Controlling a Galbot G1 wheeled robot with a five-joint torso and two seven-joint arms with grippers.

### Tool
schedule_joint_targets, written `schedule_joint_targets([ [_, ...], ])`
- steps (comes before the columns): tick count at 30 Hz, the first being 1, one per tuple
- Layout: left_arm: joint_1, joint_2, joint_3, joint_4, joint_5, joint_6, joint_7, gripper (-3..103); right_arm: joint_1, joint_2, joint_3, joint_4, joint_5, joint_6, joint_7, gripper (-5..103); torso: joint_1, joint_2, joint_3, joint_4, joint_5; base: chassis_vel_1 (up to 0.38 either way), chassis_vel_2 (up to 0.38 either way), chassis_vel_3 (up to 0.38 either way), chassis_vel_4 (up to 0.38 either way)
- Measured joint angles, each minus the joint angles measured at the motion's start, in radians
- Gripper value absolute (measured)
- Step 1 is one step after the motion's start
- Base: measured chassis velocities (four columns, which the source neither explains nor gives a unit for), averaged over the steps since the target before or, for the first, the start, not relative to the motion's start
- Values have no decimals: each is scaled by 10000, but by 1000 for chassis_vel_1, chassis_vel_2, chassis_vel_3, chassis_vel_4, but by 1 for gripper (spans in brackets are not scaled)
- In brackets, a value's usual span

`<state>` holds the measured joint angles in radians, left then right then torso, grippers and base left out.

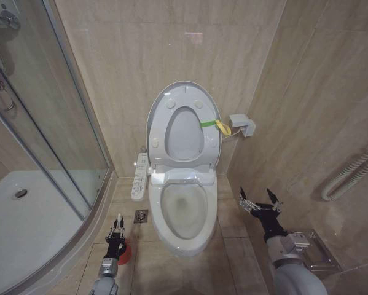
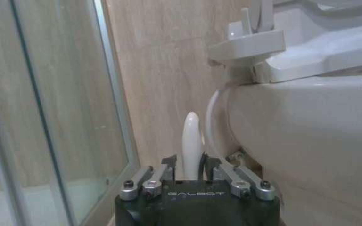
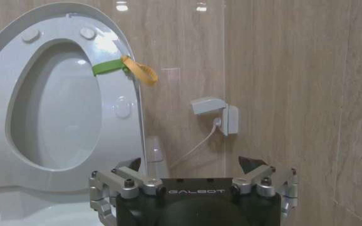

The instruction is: Open the toilet lid, clean the toilet bowl with a toilet brush, close the toilet lid, and flush.

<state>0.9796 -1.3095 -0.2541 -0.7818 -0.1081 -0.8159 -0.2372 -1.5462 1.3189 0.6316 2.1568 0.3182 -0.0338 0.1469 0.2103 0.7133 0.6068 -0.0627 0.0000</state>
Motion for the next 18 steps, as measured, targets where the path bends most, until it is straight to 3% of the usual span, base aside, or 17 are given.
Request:
schedule_joint_targets([
  [5, 308, 36, -12, -500, 6, 59, -311, 26, 0, 0, 0, 0, 0, 0, 0, 100, 1, 0, 0, -1, 0, 0, 0, 0, 0],
  [6, 422, 46, -18, -678, 29, 126, -405, 54, 0, 0, 0, 0, 0, 0, 0, 100, 1, 0, 0, -1, 1, 0, 0, 0, 0],
  [13, 1008, 103, -91, -1617, 157, 376, -706, 54, 0, 0, 0, 1, 0, 0, 0, 100, 1, 0, -1, -1, 0, 0, 0, 0, 0],
  [14, 1203, 119, -113, -1947, 166, 452, -772, 81, 0, 0, 0, 0, 0, 0, 0, 100, 1, 0, 0, -1, 0, 0, 0, 0, 0],
  [18, 1742, 171, -198, -2878, 224, 665, -933, 81, 0, 0, 0, 0, 0, 0, 0, 100, 1, 0, 0, -1, 1, 0, 0, 0, 0],
])
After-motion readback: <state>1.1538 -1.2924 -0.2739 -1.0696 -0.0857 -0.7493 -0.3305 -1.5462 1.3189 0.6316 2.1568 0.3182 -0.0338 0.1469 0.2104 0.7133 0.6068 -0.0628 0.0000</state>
